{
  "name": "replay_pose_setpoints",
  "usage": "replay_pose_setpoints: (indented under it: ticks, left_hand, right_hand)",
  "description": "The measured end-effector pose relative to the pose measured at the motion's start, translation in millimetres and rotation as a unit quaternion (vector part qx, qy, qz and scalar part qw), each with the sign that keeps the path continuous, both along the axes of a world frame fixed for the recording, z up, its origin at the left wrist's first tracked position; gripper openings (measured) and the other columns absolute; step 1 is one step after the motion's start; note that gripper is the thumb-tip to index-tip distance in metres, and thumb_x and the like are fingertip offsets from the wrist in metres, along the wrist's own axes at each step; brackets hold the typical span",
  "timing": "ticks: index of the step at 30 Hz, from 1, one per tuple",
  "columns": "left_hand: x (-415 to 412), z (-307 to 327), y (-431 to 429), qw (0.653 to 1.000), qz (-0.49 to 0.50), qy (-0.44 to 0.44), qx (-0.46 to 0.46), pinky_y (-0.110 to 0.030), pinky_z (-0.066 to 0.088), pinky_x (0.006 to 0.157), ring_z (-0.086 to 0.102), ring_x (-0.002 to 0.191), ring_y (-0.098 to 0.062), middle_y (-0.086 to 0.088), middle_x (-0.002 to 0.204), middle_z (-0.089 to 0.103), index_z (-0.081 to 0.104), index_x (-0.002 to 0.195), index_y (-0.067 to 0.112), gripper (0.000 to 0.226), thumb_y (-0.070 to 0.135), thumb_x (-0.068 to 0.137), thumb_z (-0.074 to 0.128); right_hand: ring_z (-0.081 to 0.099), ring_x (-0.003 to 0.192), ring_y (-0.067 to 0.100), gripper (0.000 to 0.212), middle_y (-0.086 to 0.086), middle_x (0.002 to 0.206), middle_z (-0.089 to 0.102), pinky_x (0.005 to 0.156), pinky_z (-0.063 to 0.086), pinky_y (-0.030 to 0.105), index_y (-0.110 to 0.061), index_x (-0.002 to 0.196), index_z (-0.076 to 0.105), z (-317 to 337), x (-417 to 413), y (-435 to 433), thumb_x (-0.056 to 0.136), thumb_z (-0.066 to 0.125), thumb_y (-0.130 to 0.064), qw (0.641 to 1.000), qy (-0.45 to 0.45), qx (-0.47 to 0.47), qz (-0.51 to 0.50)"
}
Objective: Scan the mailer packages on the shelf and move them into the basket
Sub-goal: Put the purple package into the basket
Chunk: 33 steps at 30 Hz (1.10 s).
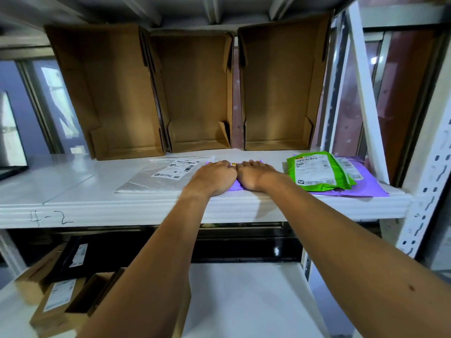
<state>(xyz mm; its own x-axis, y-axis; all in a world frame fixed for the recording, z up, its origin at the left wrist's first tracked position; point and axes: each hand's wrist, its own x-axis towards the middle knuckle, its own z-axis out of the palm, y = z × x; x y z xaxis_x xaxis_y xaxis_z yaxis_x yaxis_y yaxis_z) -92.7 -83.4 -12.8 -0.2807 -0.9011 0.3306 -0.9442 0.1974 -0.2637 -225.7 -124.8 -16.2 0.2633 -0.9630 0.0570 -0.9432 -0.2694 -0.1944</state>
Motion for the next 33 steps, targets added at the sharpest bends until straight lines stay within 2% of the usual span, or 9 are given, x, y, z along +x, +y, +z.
replay_pose_setpoints:
  ticks: [5, 11, 17, 24, 25, 27, 29, 31, 33]
  left_hand:
    - [1.0, -0.1, -0.9, 1.0, -0.007, -0.002, 0.006, -0.045, 0.041, 0.098, 0.049, 0.127, -0.038, -0.018, 0.137, 0.051, 0.053, 0.129, 0.0, 0.037, 0.009, 0.101, 0.032]
    - [0.9, 3.8, 3.2, 1.0, -0.011, 0.009, 0.018, -0.047, 0.042, 0.098, 0.05, 0.124, -0.04, -0.02, 0.134, 0.053, 0.053, 0.128, 0.0, 0.036, 0.011, 0.102, 0.03]
    - [0.8, 6.8, 10.3, 0.999, -0.027, 0.017, 0.029, -0.045, 0.045, 0.095, 0.054, 0.12, -0.039, -0.021, 0.13, 0.056, 0.056, 0.127, -0.001, 0.034, 0.015, 0.101, 0.04]
    - [-0.1, 4.8, 34.8, 0.996, -0.06, 0.017, -0.067, -0.04, 0.045, 0.093, 0.056, 0.118, -0.031, -0.01, 0.133, 0.061, 0.062, 0.128, 0.005, 0.035, 0.011, 0.099, 0.043]
    - [1.0, 4.2, 36.5, 0.996, -0.061, 0.001, -0.069, -0.04, 0.044, 0.096, 0.055, 0.121, -0.032, -0.009, 0.136, 0.059, 0.061, 0.13, 0.006, 0.036, 0.012, 0.1, 0.041]
    - [4.2, 10.0, 41.6, 0.997, -0.06, 0.01, -0.039, -0.039, 0.039, 0.104, 0.05, 0.128, -0.033, -0.007, 0.14, 0.057, 0.062, 0.13, 0.009, 0.038, 0.014, 0.102, 0.038]
    - [10.2, 17.8, 41.7, 0.998, -0.05, 0.011, 0.022, -0.04, 0.042, 0.104, 0.052, 0.123, -0.032, -0.008, 0.138, 0.059, 0.067, 0.124, 0.014, 0.037, 0.017, 0.1, 0.039]
    - [17.8, 28.1, 42.4, 0.999, -0.024, -0.008, 0.024, -0.043, 0.047, 0.095, 0.057, 0.107, -0.028, -0.011, 0.127, 0.063, 0.069, 0.109, 0.017, 0.038, 0.032, 0.092, 0.04]
    - [16.1, 31.7, 45.6, 0.999, -0.015, 0.025, 0.027, -0.042, 0.047, 0.09, 0.058, 0.105, -0.029, -0.015, 0.122, 0.061, 0.065, 0.11, 0.015, 0.044, 0.04, 0.09, 0.036]
  right_hand:
    - [0.024, 0.148, 0.029, 0.063, 0.01, 0.161, 0.027, 0.12, 0.019, 0.047, -0.021, 0.155, 0.029, 2.3, -0.2, 2.8, 0.099, 0.013, -0.045, 1.0, 0.015, -0.007, 0.021]
    - [0.017, 0.152, 0.025, 0.056, 0.001, 0.167, 0.013, 0.122, 0.016, 0.045, -0.023, 0.159, 0.02, 11.4, -1.9, 13.0, 0.105, 0.017, -0.04, 0.998, 0.021, 0.003, 0.051]
    - [0.027, 0.147, 0.03, 0.053, 0.005, 0.16, 0.031, 0.119, 0.023, 0.047, -0.027, 0.151, 0.037, 16.3, 1.7, 25.8, 0.103, 0.021, -0.042, 0.998, 0.012, 0.017, 0.06]
    - [0.043, 0.132, 0.033, 0.047, 0.01, 0.146, 0.048, 0.111, 0.035, 0.045, -0.025, 0.142, 0.046, 18.0, 1.0, 55.6, 0.102, 0.025, -0.039, 0.998, -0.006, 0.031, 0.05]
    - [0.048, 0.124, 0.031, 0.043, 0.01, 0.138, 0.054, 0.107, 0.038, 0.043, -0.023, 0.135, 0.052, 21.8, -2.6, 60.1, 0.102, 0.027, -0.036, 0.997, -0.027, 0.059, 0.051]
    - [0.054, 0.092, 0.027, 0.027, 0.009, 0.102, 0.062, 0.083, 0.042, 0.036, -0.022, 0.096, 0.064, 34.9, -13.1, 66.7, 0.096, 0.038, -0.028, 0.99, -0.052, 0.119, 0.047]
    - [0.048, 0.071, 0.026, 0.024, 0.007, 0.075, 0.058, 0.068, 0.038, 0.036, -0.021, 0.064, 0.054, 42.0, -21.3, 70.3, 0.085, 0.043, -0.026, 0.99, -0.047, 0.125, 0.047]
    - [0.053, 0.073, 0.027, 0.031, 0.006, 0.075, 0.062, 0.072, 0.043, 0.037, -0.02, 0.064, 0.055, 41.9, -21.9, 74.1, 0.088, 0.041, -0.034, 0.994, -0.034, 0.091, 0.046]
    - [0.061, 0.09, 0.029, 0.042, 0.011, 0.091, 0.066, 0.087, 0.048, 0.041, -0.018, 0.08, 0.062, 40.2, -18.2, 78.0, 0.098, 0.033, -0.041, 0.997, -0.022, 0.047, 0.053]
